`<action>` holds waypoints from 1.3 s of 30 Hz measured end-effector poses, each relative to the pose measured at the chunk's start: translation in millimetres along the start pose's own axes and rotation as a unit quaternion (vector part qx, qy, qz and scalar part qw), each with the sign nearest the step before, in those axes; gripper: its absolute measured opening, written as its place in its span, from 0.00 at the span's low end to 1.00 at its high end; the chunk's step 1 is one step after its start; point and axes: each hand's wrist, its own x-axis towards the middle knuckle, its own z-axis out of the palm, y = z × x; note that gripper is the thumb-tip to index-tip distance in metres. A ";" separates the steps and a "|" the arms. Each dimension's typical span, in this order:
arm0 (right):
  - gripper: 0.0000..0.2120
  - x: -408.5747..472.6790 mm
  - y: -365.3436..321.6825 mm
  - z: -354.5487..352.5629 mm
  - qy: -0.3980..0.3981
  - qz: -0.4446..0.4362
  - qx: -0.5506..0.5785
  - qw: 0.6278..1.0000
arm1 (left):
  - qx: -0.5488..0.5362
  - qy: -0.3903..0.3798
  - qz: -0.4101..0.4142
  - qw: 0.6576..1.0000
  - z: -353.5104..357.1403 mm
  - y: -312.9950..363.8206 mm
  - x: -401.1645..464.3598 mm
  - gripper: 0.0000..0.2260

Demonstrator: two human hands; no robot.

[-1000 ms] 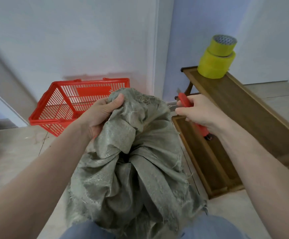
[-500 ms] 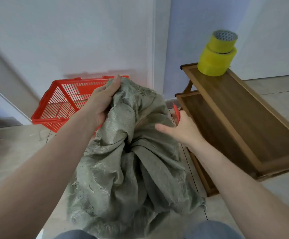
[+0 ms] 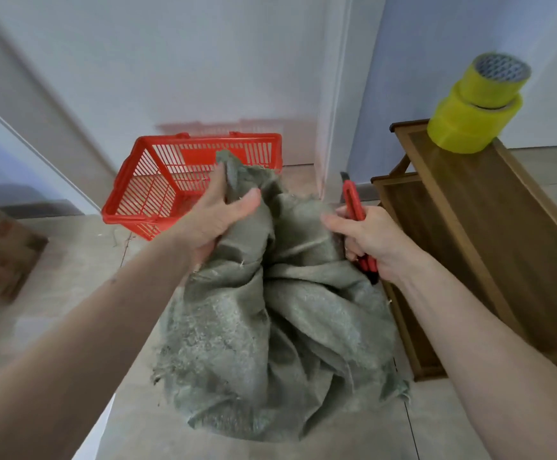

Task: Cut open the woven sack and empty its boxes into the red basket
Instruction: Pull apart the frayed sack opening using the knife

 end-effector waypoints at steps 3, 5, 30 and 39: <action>0.08 11.5 -29.1 28.4 -0.032 -0.008 0.052 0.998 | 0.093 -0.052 -0.020 0.994 25.0 -2.4 -7.8 0.45; 0.12 13.4 -43.4 40.5 -0.059 0.024 0.089 0.994 | 0.066 -0.027 0.010 0.997 33.2 -3.1 -5.4 0.32; 0.11 -97.6 -236.7 30.6 -0.062 0.251 0.004 0.966 | -0.153 0.270 -0.148 0.939 10.6 179.2 -78.9 0.21; 0.09 -121.4 -310.5 84.5 0.006 0.198 -0.013 0.980 | -0.108 0.071 -0.130 0.983 34.2 247.7 -139.0 0.28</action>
